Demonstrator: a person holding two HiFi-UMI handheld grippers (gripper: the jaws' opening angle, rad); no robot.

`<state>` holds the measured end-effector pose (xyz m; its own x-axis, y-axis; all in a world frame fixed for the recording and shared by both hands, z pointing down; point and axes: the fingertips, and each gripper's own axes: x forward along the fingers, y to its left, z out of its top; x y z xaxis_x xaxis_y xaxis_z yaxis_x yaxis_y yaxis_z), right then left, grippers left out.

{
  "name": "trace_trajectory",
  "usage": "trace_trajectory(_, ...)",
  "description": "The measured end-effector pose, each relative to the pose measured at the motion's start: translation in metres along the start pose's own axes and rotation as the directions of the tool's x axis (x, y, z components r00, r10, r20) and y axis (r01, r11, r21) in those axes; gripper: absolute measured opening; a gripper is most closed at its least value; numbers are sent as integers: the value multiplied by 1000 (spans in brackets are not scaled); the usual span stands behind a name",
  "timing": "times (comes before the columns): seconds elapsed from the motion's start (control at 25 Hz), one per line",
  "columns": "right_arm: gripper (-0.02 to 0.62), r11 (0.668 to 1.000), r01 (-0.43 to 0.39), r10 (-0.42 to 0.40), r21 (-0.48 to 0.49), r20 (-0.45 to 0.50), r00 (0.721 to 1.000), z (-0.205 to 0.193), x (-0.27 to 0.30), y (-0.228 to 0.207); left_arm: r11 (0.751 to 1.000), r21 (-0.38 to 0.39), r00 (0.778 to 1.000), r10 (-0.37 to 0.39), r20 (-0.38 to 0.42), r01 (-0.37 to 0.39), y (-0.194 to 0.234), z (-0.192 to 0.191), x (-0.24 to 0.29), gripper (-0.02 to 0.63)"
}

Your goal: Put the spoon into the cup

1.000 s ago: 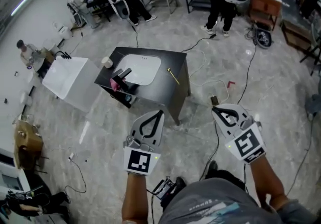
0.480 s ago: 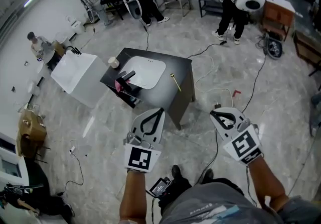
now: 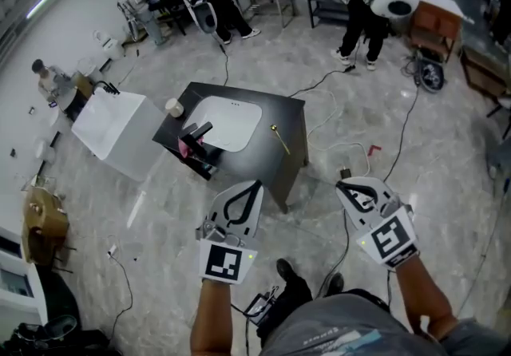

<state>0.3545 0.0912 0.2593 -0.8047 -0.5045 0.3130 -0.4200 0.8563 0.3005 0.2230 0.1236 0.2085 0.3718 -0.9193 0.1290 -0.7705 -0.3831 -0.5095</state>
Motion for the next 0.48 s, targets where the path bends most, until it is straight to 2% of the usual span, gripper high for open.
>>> trace_trajectory(0.48, 32, 996, 84, -84, -2, -48, 995, 33, 79, -10, 999, -47, 998, -20, 51, 23, 90, -48, 11, 2)
